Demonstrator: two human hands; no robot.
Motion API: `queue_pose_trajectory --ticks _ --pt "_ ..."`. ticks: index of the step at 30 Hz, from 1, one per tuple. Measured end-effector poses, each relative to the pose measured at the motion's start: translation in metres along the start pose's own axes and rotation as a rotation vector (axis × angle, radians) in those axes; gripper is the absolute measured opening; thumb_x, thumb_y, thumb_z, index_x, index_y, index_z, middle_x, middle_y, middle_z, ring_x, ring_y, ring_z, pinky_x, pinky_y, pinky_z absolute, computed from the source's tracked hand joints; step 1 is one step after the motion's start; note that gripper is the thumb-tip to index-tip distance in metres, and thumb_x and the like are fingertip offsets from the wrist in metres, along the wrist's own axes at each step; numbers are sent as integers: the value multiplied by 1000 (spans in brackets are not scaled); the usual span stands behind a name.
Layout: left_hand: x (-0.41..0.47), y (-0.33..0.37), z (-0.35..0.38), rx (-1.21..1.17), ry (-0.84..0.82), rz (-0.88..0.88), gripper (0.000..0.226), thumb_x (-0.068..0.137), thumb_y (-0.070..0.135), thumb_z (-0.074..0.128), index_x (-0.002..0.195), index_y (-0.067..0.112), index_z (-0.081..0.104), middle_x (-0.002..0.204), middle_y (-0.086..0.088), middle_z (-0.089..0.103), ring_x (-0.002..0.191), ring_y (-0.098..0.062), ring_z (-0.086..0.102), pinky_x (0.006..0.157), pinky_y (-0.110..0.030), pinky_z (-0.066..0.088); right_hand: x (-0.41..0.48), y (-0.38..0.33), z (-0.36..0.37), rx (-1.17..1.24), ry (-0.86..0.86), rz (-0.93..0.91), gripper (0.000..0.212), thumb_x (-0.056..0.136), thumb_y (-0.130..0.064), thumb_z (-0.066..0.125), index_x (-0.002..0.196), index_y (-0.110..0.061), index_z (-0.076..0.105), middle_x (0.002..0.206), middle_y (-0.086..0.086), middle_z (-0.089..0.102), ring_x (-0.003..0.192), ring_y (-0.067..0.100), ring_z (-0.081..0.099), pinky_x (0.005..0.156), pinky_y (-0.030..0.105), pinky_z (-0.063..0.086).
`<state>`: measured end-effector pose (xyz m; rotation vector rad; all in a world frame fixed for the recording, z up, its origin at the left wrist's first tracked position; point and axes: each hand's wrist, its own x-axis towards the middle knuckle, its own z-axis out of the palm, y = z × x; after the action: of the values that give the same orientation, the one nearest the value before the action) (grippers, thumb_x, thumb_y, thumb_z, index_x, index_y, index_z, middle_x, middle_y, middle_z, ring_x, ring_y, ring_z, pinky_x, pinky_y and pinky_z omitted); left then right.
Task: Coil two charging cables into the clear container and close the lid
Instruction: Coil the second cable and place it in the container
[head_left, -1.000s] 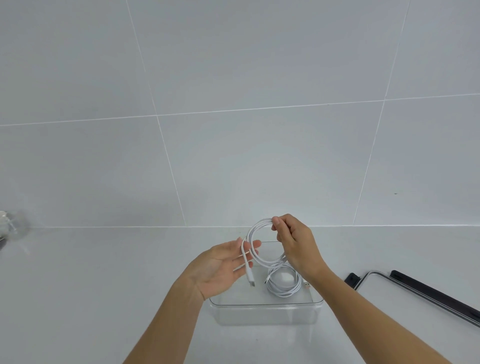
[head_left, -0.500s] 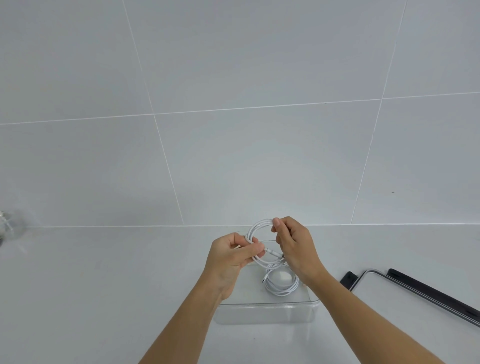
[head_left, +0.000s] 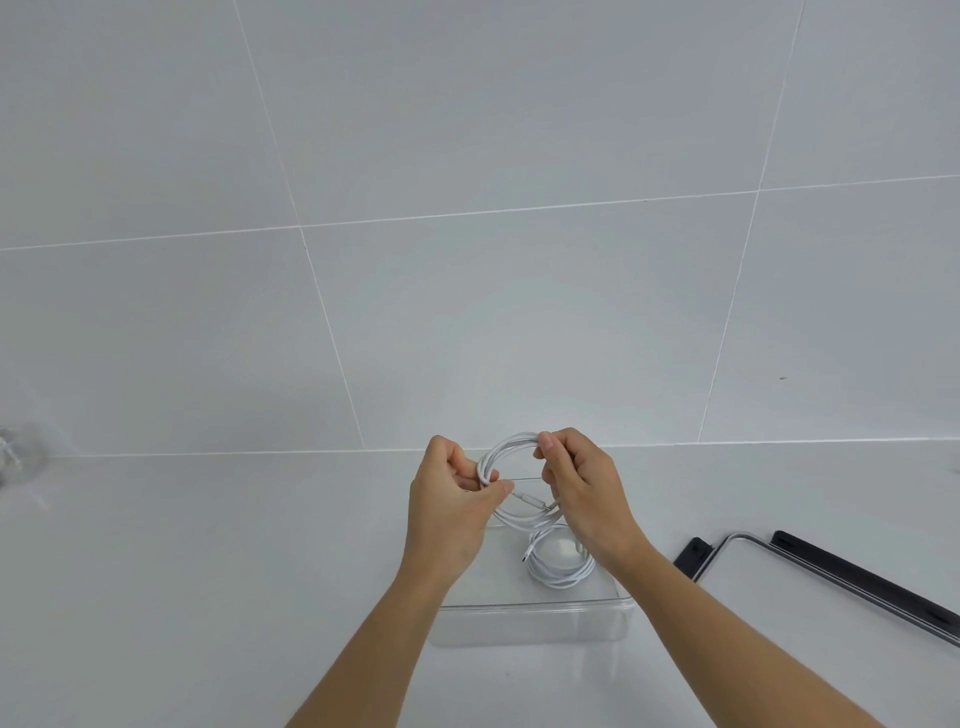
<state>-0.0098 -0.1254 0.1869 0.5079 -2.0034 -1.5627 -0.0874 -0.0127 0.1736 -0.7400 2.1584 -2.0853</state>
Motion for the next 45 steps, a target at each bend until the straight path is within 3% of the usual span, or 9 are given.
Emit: queue_pose_trajectory --ticks 5,15,21,23,26,30,34,39,45 --pt "0 1 -2 71 24 18 41 69 2 73 70 16 35 72 -18 58 61 -21 50 59 -36 44 -2 -2 2 -16 -21 -20 26 96 -24 46 72 -18 54 58 -4 43 51 4 37 51 18 34" --pt "0 -3 -4 318 95 188 36 82 10 65 73 24 33 59 3 46 52 -16 42 52 -28 37 -4 -5 -1 -71 -155 -142 21 95 -21 49 74 -18 51 60 -7 43 56 8 37 55 21 35" --pt "3 -6 -10 293 225 186 25 86 7 59 96 19 40 81 12 52 76 -14 57 67 -24 47 -1 -1 -2 -150 -343 -279 9 86 -24 58 81 -30 54 75 -17 52 69 4 44 67 12 36" --pt "4 -9 -11 319 261 220 22 86 3 58 99 15 46 91 5 56 82 -17 56 74 -30 49 -1 4 -1 -236 -349 -362 8 83 -33 59 78 -36 53 82 -24 54 77 4 47 76 12 34" --pt "3 -11 -14 299 319 250 18 89 14 59 105 7 54 101 2 56 84 -15 55 72 -24 46 1 13 2 -365 -306 -555 4 82 -34 58 84 -32 55 85 -27 57 87 2 48 91 14 29" --pt "-2 -5 -15 75 257 155 5 90 20 58 90 17 54 79 -4 67 67 -19 65 59 -25 54 9 23 2 -563 -201 -816 5 84 -17 55 85 -22 53 81 -4 67 90 13 51 104 18 22" --pt "-1 1 -19 -292 166 -32 22 85 -9 55 85 13 58 75 -13 66 54 -12 66 53 -20 55 9 30 -4 -729 -130 -987 12 84 -8 54 84 -19 58 83 -4 70 97 17 53 106 25 23" --pt "2 -1 -26 -604 42 -345 20 89 -7 46 88 -2 64 84 -20 68 66 -22 70 63 -31 60 9 33 -14 -959 -149 -1062 27 72 11 63 76 -16 66 75 -8 68 92 23 61 103 30 28" --pt "2 -13 -22 -516 -3 -438 17 87 9 61 86 -7 65 67 -12 60 55 -16 60 64 -35 61 5 40 -15 -1076 -240 -1107 34 67 14 58 71 -19 66 74 -9 67 93 22 66 102 32 30"
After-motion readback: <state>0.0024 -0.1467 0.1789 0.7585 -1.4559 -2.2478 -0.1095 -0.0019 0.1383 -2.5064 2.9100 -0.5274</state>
